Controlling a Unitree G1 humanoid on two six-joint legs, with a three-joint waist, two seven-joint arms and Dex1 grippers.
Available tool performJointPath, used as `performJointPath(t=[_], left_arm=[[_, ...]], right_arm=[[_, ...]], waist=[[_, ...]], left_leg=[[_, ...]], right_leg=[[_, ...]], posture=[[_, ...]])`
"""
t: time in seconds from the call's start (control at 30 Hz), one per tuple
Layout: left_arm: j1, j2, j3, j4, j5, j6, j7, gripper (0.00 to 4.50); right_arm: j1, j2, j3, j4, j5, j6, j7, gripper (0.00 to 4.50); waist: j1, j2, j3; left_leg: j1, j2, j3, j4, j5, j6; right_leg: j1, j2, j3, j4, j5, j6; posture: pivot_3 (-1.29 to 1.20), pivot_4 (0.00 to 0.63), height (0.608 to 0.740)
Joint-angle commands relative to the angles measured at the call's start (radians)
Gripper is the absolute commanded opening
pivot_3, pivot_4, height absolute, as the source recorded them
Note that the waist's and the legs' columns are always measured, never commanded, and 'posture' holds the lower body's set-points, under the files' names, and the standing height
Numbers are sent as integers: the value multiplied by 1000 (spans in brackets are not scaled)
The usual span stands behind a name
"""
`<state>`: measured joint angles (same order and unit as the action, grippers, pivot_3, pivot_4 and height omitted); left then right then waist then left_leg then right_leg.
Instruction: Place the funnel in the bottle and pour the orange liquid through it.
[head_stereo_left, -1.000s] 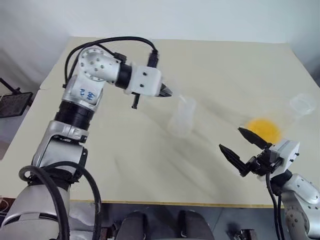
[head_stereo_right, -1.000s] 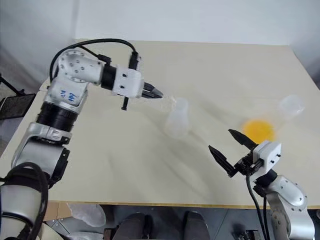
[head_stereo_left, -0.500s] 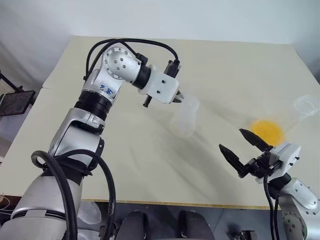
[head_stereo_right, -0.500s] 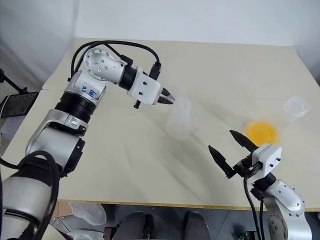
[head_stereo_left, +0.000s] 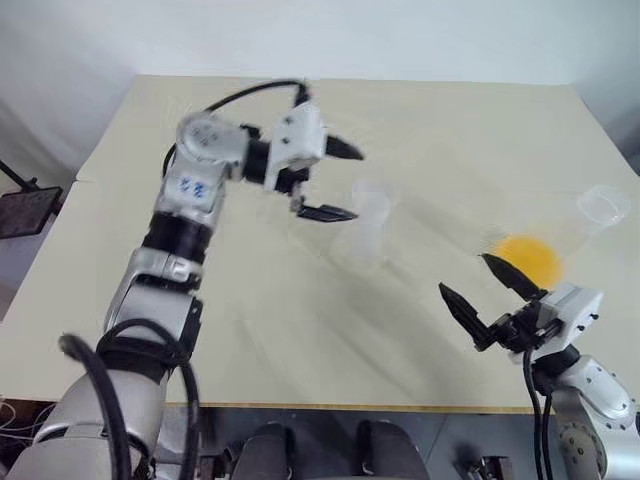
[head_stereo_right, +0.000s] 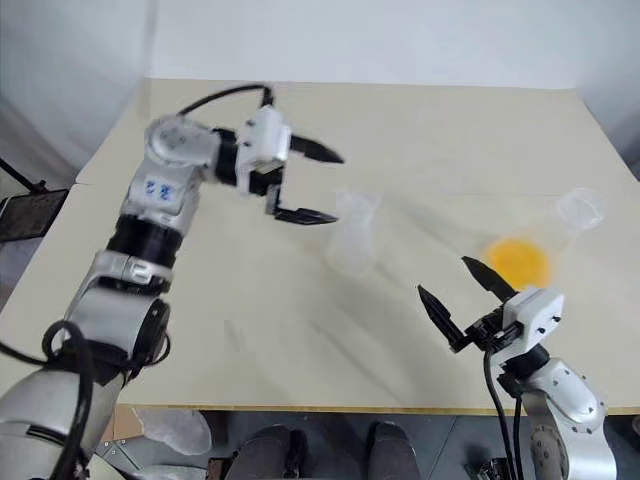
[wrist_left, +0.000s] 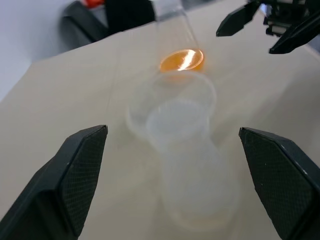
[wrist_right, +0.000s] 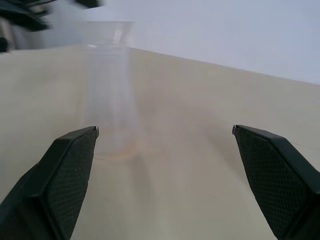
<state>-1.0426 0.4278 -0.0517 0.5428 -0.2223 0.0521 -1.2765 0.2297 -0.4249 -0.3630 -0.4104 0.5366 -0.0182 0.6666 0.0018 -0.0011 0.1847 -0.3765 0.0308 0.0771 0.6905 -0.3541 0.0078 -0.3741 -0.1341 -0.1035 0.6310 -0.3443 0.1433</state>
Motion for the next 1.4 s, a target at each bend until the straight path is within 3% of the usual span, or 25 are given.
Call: performJointPath(t=[0.03, 0.27, 0.47, 0.67, 1.03, 1.4], left_arm=[[119, 37, 112, -152, -88, 48, 80, 4428], [416, 108, 202, -353, -144, 87, 142, 4428], [596, 166, 198, -486, -201, 157, 106, 4428], [626, 153, 196, -545, -227, 181, 146, 4428], [666, 138, 196, -668, -317, 268, 189, 4428], [685, 120, 188, -717, -328, 273, 227, 4428]], right_arm=[[59, 25, -106, -68, 58, -24, -51, 4500], [220, 110, -275, -76, 114, -82, -97, 4500], [238, 166, -334, 10, 120, -118, -135, 4500], [140, 146, -316, 61, 88, -99, -204, 4500], [-253, -21, -238, 230, 49, 91, -339, 4500], [-438, -88, -191, 386, -12, 140, -359, 4500]], waist=[[2, 0, 0], [15, 0, 0], [12, 1, 0], [11, 2, -1], [-4, 4, -2], [-4, 4, -2]], left_leg=[[0, 0, -3, 0, 0, 0], [0, -1, -5, 2, 0, 0], [3, -1, -3, 1, 0, 0], [6, 0, -3, 1, 0, 0], [6, 0, 0, 1, 0, 0], [5, -1, 2, 1, 0, 0]], right_leg=[[0, 0, 0, 0, 0, 0], [2, -1, 0, 1, 0, 0], [4, -1, 2, 0, 0, 0], [6, -1, 3, 0, 0, 0], [3, -1, 6, 5, 0, -1], [1, -2, 7, 5, 0, -1]], posture=[[0, 150, 740], [0, 150, 740], [0, 150, 740], [0, 150, 740], [0, 150, 740], [0, 150, 740]])
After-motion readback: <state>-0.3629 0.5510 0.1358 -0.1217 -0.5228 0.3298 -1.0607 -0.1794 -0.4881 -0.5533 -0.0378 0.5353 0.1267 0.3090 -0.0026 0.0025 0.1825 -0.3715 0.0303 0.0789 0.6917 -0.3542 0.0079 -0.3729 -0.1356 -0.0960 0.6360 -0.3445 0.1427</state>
